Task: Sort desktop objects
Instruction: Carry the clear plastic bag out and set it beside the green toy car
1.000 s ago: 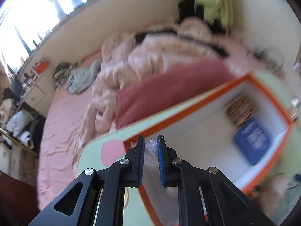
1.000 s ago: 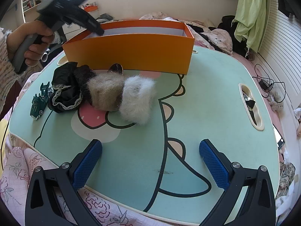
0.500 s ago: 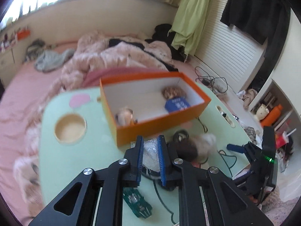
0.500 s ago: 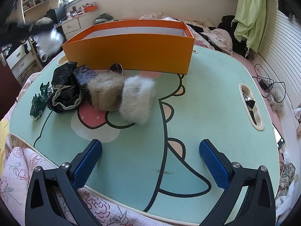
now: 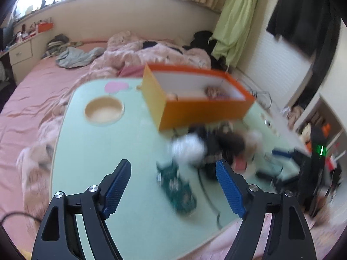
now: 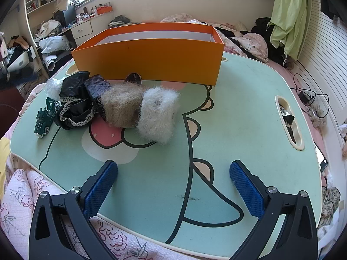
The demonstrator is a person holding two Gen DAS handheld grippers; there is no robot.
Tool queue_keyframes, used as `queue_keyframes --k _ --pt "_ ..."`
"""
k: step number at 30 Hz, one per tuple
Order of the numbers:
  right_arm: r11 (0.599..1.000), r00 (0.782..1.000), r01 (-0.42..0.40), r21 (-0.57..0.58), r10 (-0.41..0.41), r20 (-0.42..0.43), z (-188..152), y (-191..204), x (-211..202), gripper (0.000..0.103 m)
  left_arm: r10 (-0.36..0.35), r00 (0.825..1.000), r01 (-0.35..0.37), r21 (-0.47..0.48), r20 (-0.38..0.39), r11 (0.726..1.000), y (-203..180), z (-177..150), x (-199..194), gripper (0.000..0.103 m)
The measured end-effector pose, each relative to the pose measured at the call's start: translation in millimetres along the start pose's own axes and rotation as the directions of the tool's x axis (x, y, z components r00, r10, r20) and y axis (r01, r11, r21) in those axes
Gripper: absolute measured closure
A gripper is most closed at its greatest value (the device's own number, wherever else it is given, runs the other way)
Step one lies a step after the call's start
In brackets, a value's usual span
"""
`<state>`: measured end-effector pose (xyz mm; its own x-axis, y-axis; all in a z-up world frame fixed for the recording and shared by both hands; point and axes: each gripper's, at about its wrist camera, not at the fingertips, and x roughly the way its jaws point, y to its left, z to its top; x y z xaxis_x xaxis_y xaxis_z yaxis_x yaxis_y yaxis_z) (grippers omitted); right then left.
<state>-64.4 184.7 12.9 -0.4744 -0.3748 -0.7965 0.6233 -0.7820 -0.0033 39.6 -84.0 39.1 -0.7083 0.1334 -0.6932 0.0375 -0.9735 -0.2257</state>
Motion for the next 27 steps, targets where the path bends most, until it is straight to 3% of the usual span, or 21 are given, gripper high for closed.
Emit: queue_keyframes --k 4,7,9,11,16,20,27 --pt "1.0 1.0 0.001 0.0 -0.001 -0.001 0 0 0 0.0 0.01 1.0 -0.01 0.039 0.002 0.999 -11 -27 10 0.023" --pt "1.0 1.0 0.001 0.0 -0.001 -0.001 0 -1 0 0.0 0.036 0.999 -0.033 0.081 -0.041 0.996 -25 -31 29 0.023" --pt "1.0 1.0 0.001 0.0 -0.001 -0.001 0 -1 0 0.0 0.064 0.998 -0.061 0.128 -0.022 0.99 -39 -33 34 0.022" --pt "1.0 1.0 0.0 0.0 0.0 -0.001 0 -1 0 0.0 0.086 0.996 -0.083 0.155 -0.013 0.984 -49 -32 38 0.015" --pt "1.0 1.0 0.001 0.0 -0.001 -0.001 0 -1 0 0.0 0.136 0.991 -0.134 0.198 0.006 0.971 -63 -30 48 0.007" --pt "1.0 1.0 0.001 0.0 -0.001 -0.001 0 -1 0 0.0 0.143 0.989 -0.146 0.194 0.031 0.97 -61 -35 45 0.0" --pt "1.0 1.0 0.004 0.0 -0.004 0.001 -1 -5 1 0.0 0.17 0.983 -0.179 0.16 0.067 0.971 -54 -39 46 0.0"
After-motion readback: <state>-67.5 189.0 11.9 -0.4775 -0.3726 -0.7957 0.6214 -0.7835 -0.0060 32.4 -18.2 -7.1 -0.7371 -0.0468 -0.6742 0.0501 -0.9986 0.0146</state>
